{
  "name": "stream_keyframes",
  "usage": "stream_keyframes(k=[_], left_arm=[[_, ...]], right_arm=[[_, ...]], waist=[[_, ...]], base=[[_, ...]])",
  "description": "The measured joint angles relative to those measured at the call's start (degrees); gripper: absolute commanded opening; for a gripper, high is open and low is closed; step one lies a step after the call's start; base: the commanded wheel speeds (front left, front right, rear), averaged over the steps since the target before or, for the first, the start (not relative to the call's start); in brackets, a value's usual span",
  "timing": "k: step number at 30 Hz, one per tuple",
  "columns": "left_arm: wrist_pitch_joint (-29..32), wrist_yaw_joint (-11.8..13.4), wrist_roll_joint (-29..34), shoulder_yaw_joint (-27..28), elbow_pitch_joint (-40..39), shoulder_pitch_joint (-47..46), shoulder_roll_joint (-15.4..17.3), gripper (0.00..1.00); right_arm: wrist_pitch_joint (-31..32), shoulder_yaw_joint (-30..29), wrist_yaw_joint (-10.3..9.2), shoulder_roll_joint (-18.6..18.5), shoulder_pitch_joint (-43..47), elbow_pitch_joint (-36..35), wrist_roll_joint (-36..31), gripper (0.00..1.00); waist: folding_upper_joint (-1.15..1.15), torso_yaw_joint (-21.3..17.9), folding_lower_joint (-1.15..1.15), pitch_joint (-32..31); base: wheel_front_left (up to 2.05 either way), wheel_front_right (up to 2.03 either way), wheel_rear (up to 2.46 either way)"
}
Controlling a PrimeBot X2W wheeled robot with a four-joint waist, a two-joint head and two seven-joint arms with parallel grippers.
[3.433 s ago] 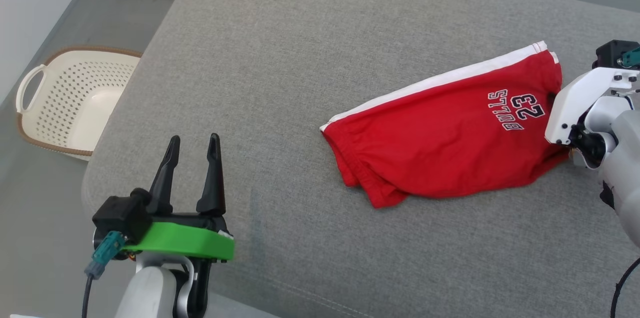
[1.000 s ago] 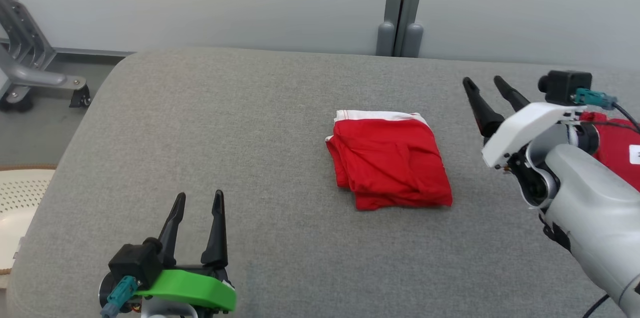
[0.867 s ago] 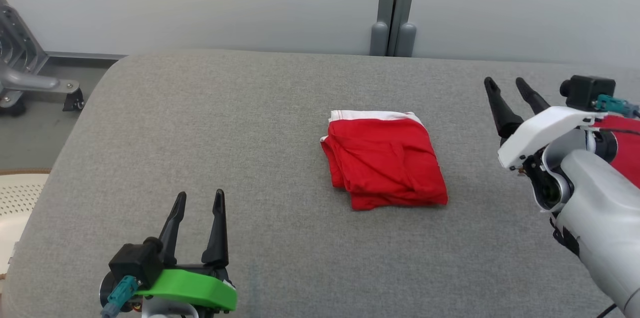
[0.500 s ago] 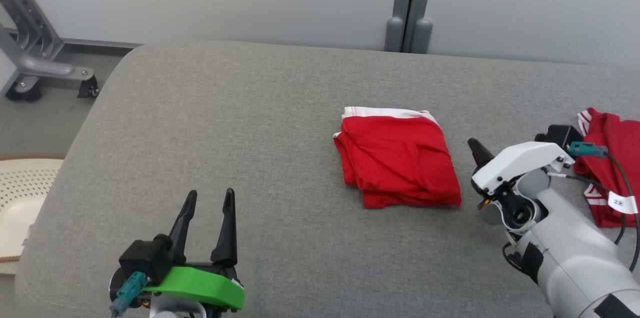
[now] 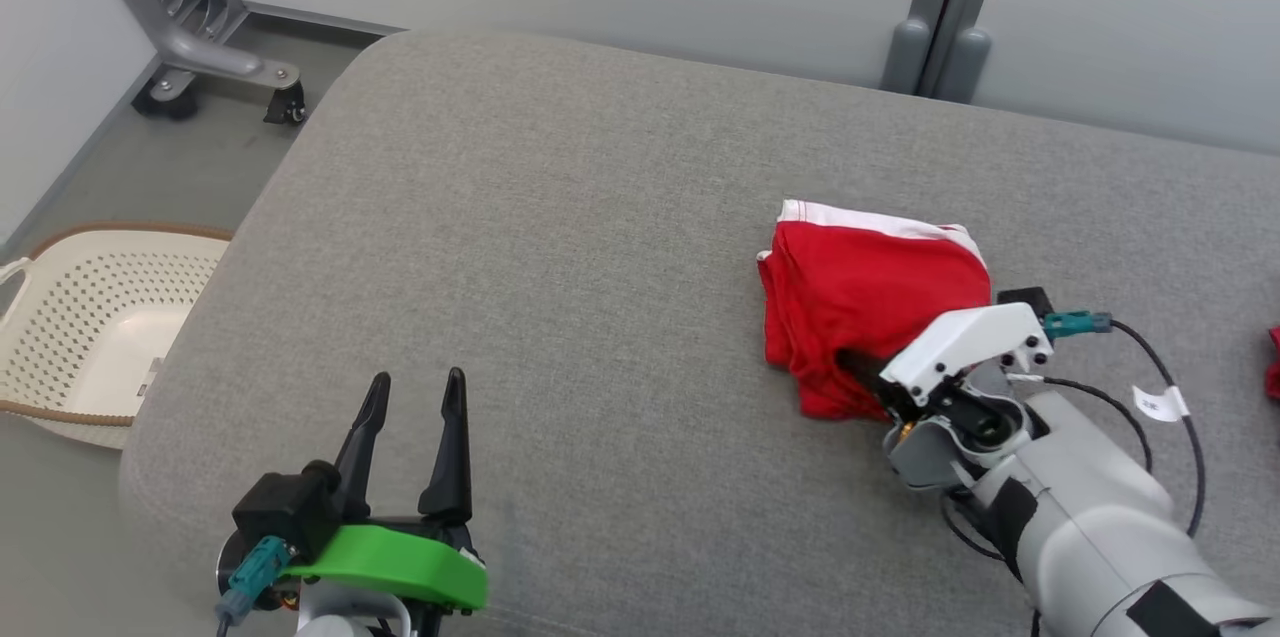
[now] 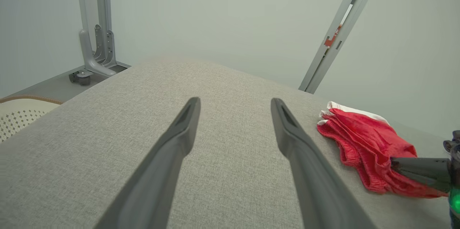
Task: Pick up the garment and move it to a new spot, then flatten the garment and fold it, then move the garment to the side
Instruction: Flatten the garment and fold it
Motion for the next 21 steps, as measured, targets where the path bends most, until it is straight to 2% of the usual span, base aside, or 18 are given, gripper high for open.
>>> stream_keyframes(k=[4,9,13,16,17,18,19,20,21], left_arm=[[0.00,0.15,0.01,0.32,0.05,0.10,0.01,1.00],[0.00,0.18,0.03,0.34,-0.05,0.28,0.00,1.00],[0.00,0.23,0.57,1.03,-0.59,0.37,-0.01,1.00],[0.00,0.31,1.03,1.76,-1.08,0.59,0.00,1.00],[0.00,0.31,1.18,2.08,-1.32,0.60,-0.01,1.00],[0.00,0.32,1.34,2.43,-1.58,0.62,-0.01,1.00],[0.00,0.31,1.43,2.79,-1.78,0.64,-0.01,1.00],[0.00,0.31,1.60,3.27,-2.01,0.67,-0.01,1.00],[0.00,0.31,1.86,3.70,-2.22,0.71,0.00,1.00]], right_arm=[[3.24,3.02,0.00,1.57,3.24,-7.31,-0.05,0.00],[4.83,7.17,0.00,2.20,6.80,-17.31,-0.47,0.00],[1.94,8.54,0.00,1.56,8.50,-27.55,-1.31,0.00],[-1.67,9.25,0.00,-1.64,9.98,-36.68,-2.97,0.00],[-3.07,9.44,0.00,-2.92,10.85,-39.40,-3.58,0.06],[-4.33,9.80,-0.01,-4.33,11.67,-42.16,-4.49,0.42],[-5.45,9.92,-0.01,-5.36,12.16,-44.29,-5.08,0.73],[-6.93,10.13,-0.01,-6.72,12.60,-46.87,-5.94,0.98],[-8.32,10.61,0.00,-8.26,12.90,-49.15,-7.32,1.00]], waist=[[0.00,0.38,0.00,-0.20],[0.00,-1.27,0.00,-0.67],[0.00,-3.26,0.00,-1.06],[0.00,-4.97,0.00,-1.36],[0.00,-5.64,0.00,-1.48],[0.00,-6.30,0.00,-1.60],[0.00,-6.85,0.00,-1.70],[0.00,-7.57,0.00,-1.83],[0.00,-8.30,0.00,-1.95]], base=[[0.00,0.00,0.00],[0.00,0.00,0.00],[0.00,0.00,0.00],[0.00,0.00,0.00],[0.00,0.00,0.00],[0.00,0.00,0.00],[0.00,0.00,0.00],[0.00,0.00,0.00],[0.00,0.00,0.00]])
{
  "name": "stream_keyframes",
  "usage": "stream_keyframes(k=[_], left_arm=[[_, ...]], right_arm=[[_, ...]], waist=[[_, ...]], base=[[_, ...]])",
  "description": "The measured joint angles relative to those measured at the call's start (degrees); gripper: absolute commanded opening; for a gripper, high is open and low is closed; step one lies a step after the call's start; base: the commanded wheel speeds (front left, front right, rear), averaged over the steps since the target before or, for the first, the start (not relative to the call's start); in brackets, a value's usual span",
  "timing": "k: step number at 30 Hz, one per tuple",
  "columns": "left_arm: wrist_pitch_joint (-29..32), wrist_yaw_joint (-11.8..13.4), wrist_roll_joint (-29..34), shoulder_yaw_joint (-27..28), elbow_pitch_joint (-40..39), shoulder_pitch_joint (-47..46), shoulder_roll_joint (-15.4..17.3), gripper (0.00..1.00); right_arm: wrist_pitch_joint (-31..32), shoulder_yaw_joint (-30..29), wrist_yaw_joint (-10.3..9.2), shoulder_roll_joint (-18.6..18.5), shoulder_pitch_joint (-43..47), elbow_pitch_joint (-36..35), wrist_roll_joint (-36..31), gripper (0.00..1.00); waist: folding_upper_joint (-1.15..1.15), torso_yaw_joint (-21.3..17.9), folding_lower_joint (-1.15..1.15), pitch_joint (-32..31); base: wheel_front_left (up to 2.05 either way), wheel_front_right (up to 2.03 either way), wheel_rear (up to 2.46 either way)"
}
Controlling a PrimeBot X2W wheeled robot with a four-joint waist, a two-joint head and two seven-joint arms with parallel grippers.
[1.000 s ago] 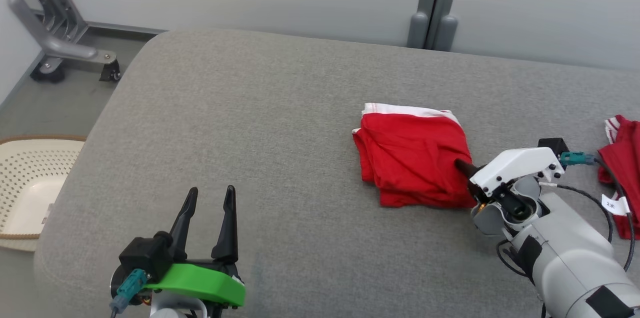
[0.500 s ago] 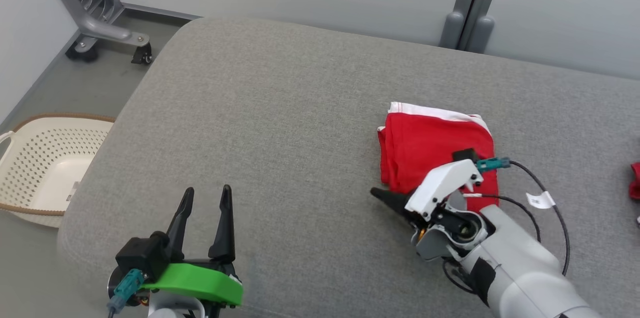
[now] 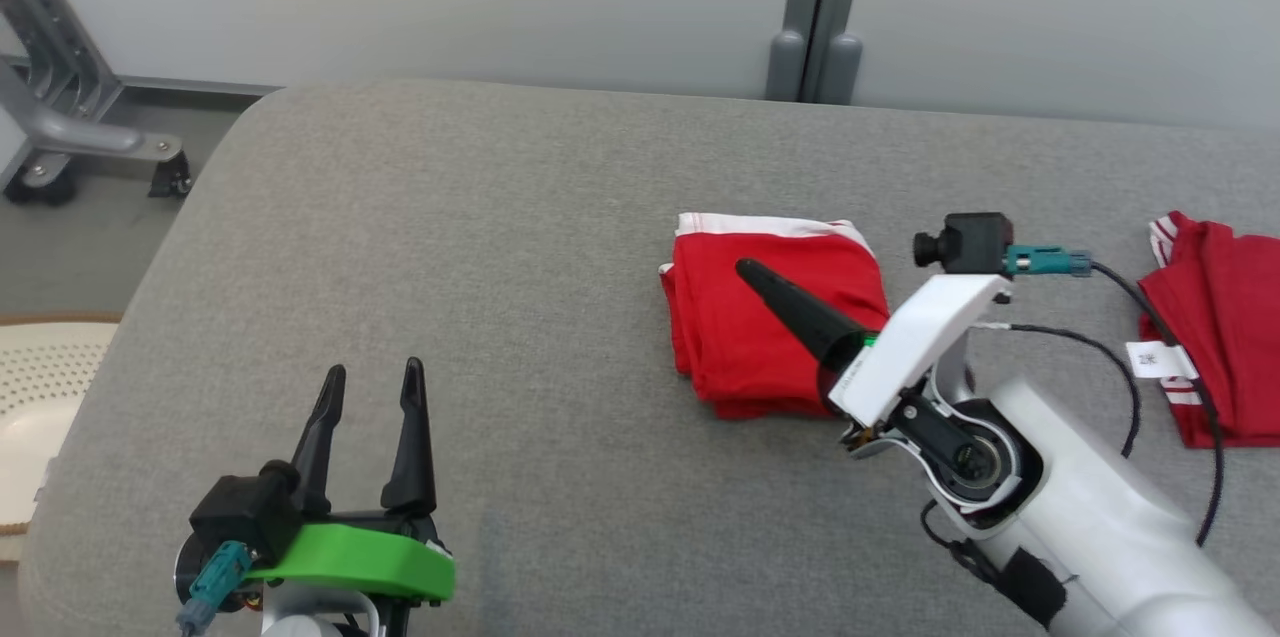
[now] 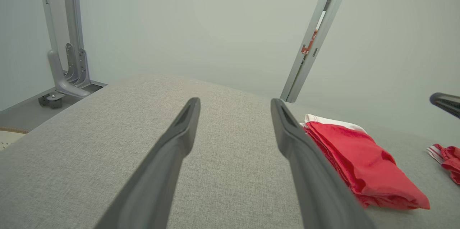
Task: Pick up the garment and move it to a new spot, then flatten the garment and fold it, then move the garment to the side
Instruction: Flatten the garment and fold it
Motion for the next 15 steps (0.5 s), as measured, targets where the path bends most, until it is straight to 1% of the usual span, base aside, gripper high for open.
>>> stream_keyframes(k=[3,5,7,9,11,15], left_arm=[[0.00,-0.02,0.51,1.31,-0.73,0.23,0.01,1.00],[0.00,-0.04,0.60,2.26,-1.38,0.34,0.12,1.00],[0.00,-0.02,1.03,3.82,-2.37,0.58,0.23,1.00],[0.00,-0.10,1.03,5.49,-3.81,0.75,0.47,1.00],[0.00,-0.52,1.13,6.27,-4.87,0.96,0.82,1.00],[0.00,-0.71,3.04,8.33,-5.77,1.71,1.82,1.00]], right_arm=[[-5.39,0.53,0.00,-4.42,0.79,-4.68,-4.39,1.00],[-9.03,0.79,0.00,-7.27,1.35,-5.58,-8.42,1.00],[-13.76,0.15,0.00,-9.80,1.72,-4.77,-14.68,1.00],[-17.52,-1.08,0.00,-10.76,2.41,-3.90,-19.15,1.00],[-20.47,-2.79,0.00,-10.69,3.30,-3.01,-23.48,1.00],[-23.19,-8.13,0.00,-8.72,6.05,-2.34,-31.32,1.00]], waist=[[0.00,-2.13,0.00,-0.32],[0.00,-3.54,0.00,-0.53],[0.00,-5.12,0.00,-0.75],[0.00,-6.56,0.00,-0.94],[0.00,-7.96,0.00,-1.11],[0.00,-10.85,0.00,-1.45]], base=[[0.00,0.00,0.00],[0.00,0.00,0.00],[0.00,0.00,0.00],[0.00,0.00,0.00],[0.00,0.00,0.00],[0.00,0.00,0.00]])
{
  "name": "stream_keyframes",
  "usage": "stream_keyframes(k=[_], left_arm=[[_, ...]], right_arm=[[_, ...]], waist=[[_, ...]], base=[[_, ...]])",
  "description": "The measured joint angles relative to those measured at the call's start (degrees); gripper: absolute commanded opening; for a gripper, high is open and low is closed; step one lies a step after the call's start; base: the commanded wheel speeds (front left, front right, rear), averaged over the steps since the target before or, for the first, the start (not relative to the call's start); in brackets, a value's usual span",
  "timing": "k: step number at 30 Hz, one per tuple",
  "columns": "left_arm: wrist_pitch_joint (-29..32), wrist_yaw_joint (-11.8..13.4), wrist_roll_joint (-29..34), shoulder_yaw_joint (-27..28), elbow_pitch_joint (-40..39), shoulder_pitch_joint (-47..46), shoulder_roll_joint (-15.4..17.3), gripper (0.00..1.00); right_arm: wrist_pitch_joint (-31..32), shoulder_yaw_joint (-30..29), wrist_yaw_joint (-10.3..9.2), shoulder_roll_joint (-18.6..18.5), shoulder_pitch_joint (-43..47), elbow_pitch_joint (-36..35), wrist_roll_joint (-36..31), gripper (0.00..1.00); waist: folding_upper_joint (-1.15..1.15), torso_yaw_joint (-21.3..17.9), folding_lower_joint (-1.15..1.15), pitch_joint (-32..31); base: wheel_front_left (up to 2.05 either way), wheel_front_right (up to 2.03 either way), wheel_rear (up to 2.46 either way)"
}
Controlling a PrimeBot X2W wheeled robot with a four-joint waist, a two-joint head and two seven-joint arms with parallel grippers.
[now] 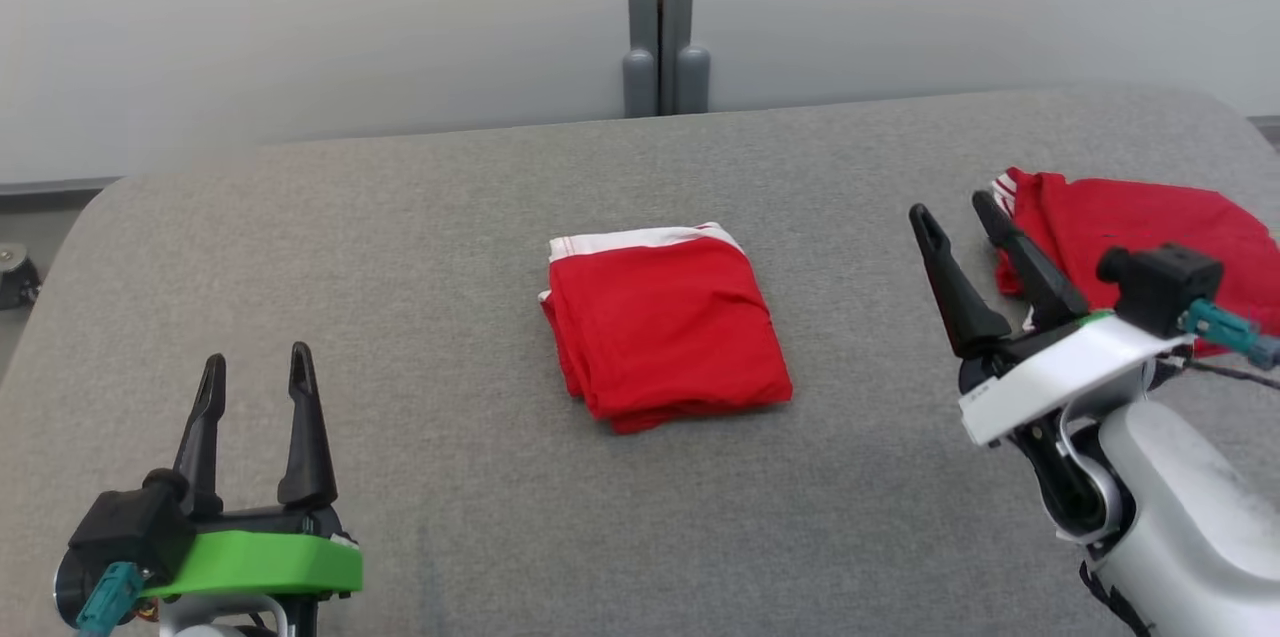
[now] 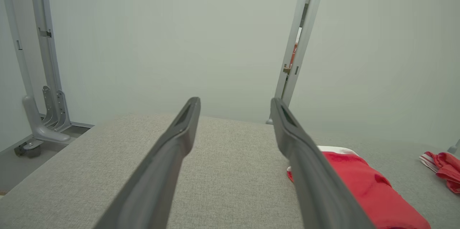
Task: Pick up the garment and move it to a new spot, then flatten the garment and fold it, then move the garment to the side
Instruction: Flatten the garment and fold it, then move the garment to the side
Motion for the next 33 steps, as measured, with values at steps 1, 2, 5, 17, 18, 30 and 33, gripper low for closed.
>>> stream_keyframes(k=[1,2,5,17,18,30,33], left_arm=[[0.00,0.00,0.10,0.47,0.03,0.07,-0.05,1.00],[0.00,-0.01,0.44,0.94,0.13,0.13,0.00,1.00],[0.00,-0.30,1.55,1.59,0.87,0.25,0.15,1.00],[0.00,-1.52,2.74,2.35,3.67,1.85,-0.62,1.00],[0.00,-1.54,2.61,2.20,3.91,1.98,-0.69,1.00],[0.00,-1.80,2.50,0.51,4.58,1.96,-1.31,1.00],[0.00,-1.80,2.52,-0.90,4.55,1.83,-1.42,1.00]], right_arm=[[-0.24,-0.81,0.01,0.54,1.02,0.42,-2.30,1.00],[-0.41,-1.77,0.01,1.30,2.26,0.96,-4.57,1.00],[-0.51,-5.63,0.01,3.65,5.27,2.16,-10.70,1.00],[-0.66,-16.84,0.01,12.45,12.95,2.44,-24.57,1.00],[-0.66,-17.01,0.01,12.56,13.00,2.52,-24.80,1.00],[-0.67,-18.00,0.01,12.89,12.20,4.06,-26.43,1.00],[-0.65,-15.73,0.01,12.96,9.15,8.25,-25.86,1.00]], waist=[[0.00,-0.70,0.00,-0.08],[0.00,-1.37,0.00,-0.16],[0.00,-3.00,0.00,-0.38],[0.00,-4.91,0.00,-1.11],[0.00,-4.80,0.00,-1.11],[0.00,-3.39,0.00,-1.19],[0.00,-2.43,0.00,-1.16]], base=[[0.00,0.00,0.00],[0.00,0.00,0.00],[0.00,0.00,0.00],[0.00,0.00,0.00],[0.00,0.00,0.00],[0.00,0.00,0.00],[0.00,0.00,0.00]])
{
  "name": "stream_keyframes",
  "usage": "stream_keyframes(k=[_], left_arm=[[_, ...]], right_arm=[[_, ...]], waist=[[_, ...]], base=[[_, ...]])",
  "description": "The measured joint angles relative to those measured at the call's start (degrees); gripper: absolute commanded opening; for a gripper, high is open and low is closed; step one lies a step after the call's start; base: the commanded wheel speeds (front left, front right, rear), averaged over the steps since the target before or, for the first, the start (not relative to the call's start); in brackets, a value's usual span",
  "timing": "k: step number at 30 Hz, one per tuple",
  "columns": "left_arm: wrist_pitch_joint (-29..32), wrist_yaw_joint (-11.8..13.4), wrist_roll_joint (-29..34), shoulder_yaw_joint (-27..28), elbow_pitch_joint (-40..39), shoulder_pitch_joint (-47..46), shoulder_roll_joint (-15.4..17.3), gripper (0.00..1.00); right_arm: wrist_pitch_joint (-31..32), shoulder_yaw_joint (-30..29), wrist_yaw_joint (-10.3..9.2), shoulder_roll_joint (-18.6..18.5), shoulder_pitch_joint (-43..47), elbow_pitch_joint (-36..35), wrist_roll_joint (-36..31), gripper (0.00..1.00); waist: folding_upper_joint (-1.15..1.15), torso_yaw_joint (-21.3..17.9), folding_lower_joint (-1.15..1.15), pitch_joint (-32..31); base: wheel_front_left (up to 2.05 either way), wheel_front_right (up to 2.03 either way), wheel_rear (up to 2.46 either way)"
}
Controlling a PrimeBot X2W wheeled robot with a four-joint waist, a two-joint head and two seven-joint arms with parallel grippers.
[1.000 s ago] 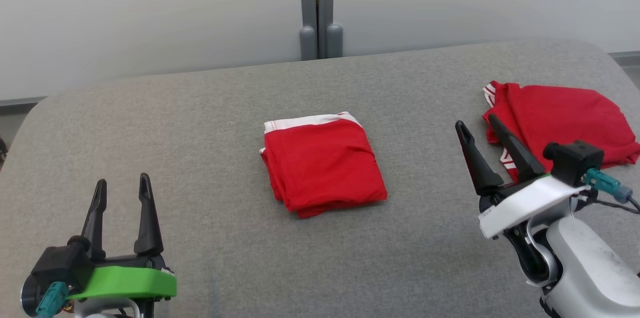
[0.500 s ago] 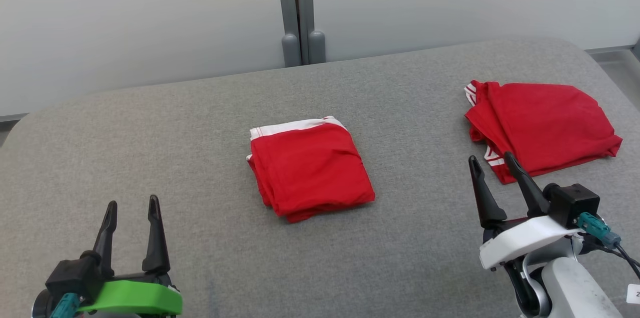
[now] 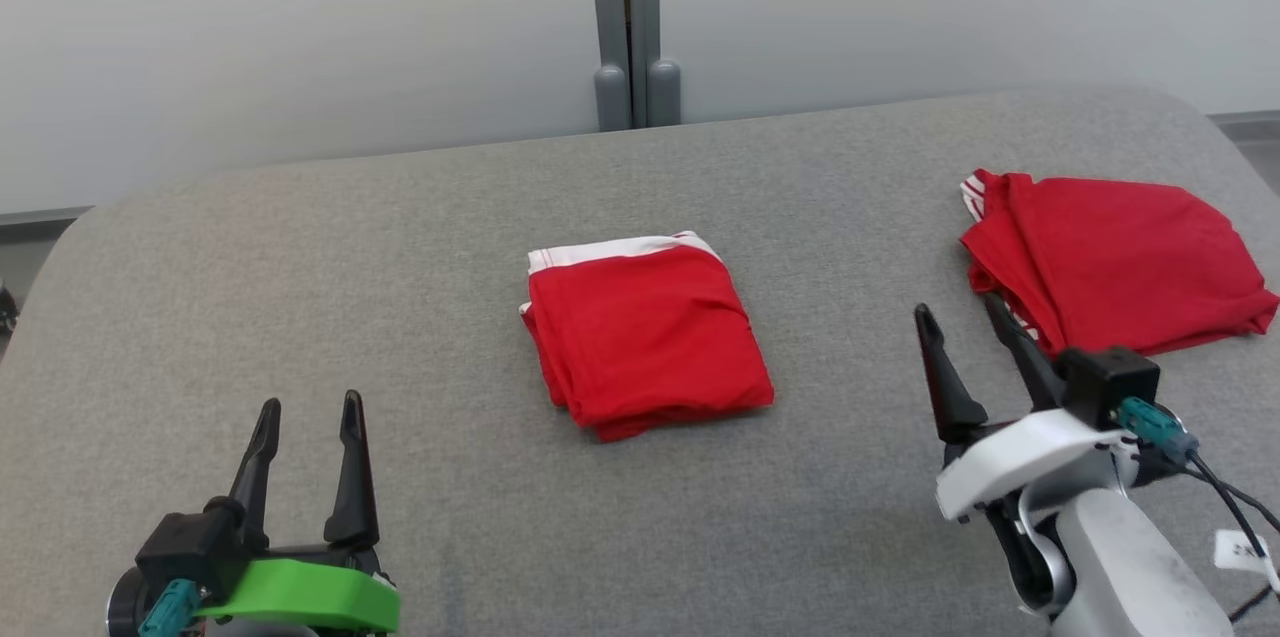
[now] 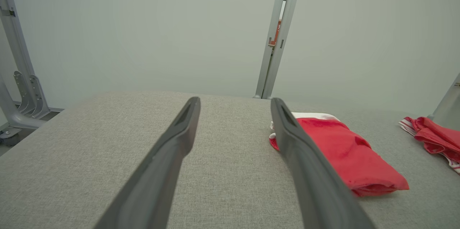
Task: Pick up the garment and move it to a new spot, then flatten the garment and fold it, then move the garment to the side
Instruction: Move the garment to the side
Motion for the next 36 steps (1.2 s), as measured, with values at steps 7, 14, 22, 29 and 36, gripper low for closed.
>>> stream_keyframes(k=[7,14,22,29,36], left_arm=[[0.00,-0.01,-0.60,-2.13,0.08,-0.56,-0.08,1.00],[0.00,-0.02,-1.10,-5.65,1.24,-2.50,-0.19,1.00],[0.00,-0.03,-1.62,-7.91,1.48,-5.75,-0.13,1.00],[0.00,-0.09,-1.91,-8.00,1.36,-6.43,-0.19,1.00],[0.00,-0.10,-1.81,-7.76,1.65,-6.55,-0.21,1.00]], right_arm=[[4.66,6.38,0.00,0.92,-13.52,14.15,6.83,1.00],[8.44,9.44,0.02,1.33,-25.40,31.06,14.69,1.00],[14.77,10.43,0.01,-1.04,-33.09,45.50,17.49,1.00],[25.88,9.80,0.00,-1.30,-33.12,49.58,20.29,1.00],[29.02,10.06,-0.03,-0.94,-32.83,47.55,23.17,0.04]], waist=[[0.00,3.80,0.00,0.46],[0.00,9.74,0.00,1.56],[0.00,17.44,0.00,4.43],[0.00,22.41,0.00,8.15],[0.00,23.92,0.00,10.14]], base=[[0.00,0.00,0.00],[0.00,0.00,0.00],[0.00,0.00,0.00],[0.00,0.00,0.00],[0.00,0.00,0.00]])
